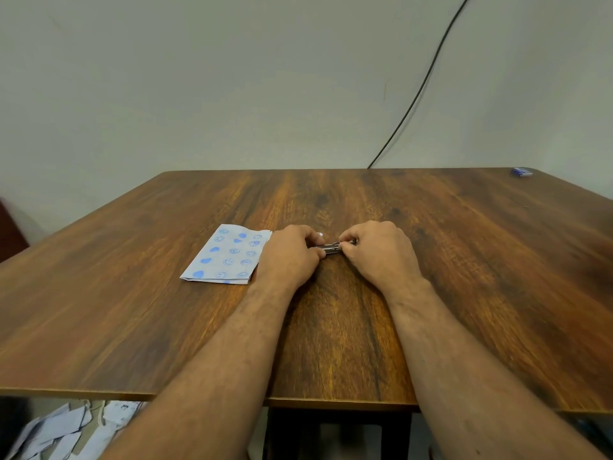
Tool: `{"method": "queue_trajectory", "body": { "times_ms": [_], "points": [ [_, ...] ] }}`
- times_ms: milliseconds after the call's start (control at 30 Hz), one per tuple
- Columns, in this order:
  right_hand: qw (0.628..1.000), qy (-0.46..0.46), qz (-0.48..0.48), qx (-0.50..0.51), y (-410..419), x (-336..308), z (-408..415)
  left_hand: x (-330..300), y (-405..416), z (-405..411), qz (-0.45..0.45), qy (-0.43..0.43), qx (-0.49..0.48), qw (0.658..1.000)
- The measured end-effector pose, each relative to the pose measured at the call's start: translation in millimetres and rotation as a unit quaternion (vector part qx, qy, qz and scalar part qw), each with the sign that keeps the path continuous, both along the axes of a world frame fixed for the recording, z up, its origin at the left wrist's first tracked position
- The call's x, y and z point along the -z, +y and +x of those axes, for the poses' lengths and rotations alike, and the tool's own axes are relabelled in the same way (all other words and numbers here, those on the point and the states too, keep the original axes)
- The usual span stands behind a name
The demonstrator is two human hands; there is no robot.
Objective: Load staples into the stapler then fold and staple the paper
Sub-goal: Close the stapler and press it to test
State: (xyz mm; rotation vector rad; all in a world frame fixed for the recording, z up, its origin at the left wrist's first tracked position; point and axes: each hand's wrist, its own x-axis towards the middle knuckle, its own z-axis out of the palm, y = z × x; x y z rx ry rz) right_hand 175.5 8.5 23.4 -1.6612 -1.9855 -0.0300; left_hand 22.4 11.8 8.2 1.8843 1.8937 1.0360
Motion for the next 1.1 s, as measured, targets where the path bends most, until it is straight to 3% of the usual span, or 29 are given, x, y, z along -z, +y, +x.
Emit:
{"method": "queue_trajectory", "body": {
  "times_ms": [567, 867, 1100],
  "points": [
    [0.999, -0.045, -0.015, -0.019, -2.7, 0.3, -2.9, -1.0, -0.4, -2.8, 0.008, -0.003, 0.004, 1.000],
    [0.999, 0.034, 0.015, 0.006, -7.7, 1.6, 3.6, -0.9, -0.9, -0.9, 0.007, -0.010, -0.010, 1.000],
    [1.000, 0.023, -0.008, -0.010, -4.2, 5.6, 2.3, -1.4, -2.0, -0.9, 0.010, -0.022, 0.005, 1.000]
  ]
}}
